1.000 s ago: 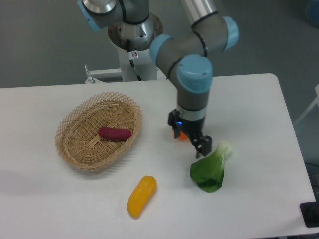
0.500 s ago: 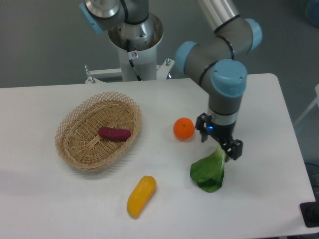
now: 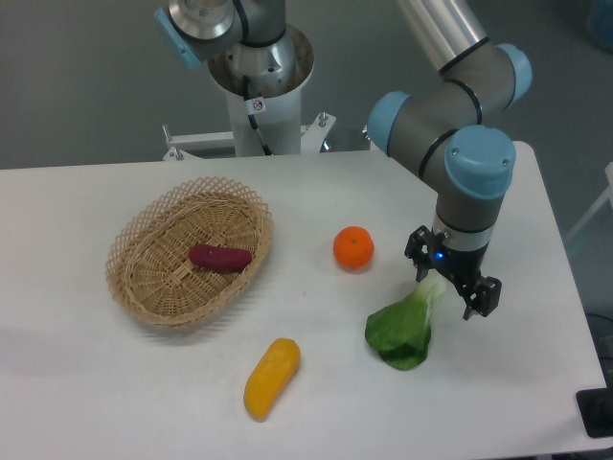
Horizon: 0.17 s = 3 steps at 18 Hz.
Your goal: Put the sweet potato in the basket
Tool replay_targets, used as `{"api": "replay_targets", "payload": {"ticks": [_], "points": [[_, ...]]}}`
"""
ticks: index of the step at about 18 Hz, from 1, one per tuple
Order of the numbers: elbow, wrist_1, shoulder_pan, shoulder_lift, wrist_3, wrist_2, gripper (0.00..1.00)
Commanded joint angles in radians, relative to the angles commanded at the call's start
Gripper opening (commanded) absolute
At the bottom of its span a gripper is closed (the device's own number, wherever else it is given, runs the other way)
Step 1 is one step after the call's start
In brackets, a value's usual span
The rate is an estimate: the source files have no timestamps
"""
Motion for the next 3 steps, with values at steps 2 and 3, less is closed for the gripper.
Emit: {"api": "replay_targets", "payload": {"ticks": [2, 3], "points": [[0.000, 0.000, 0.000, 0.000, -0.002, 0.000, 1.00], [-0.002, 0.000, 0.000, 0.000, -0.003, 0.000, 1.00]]}}
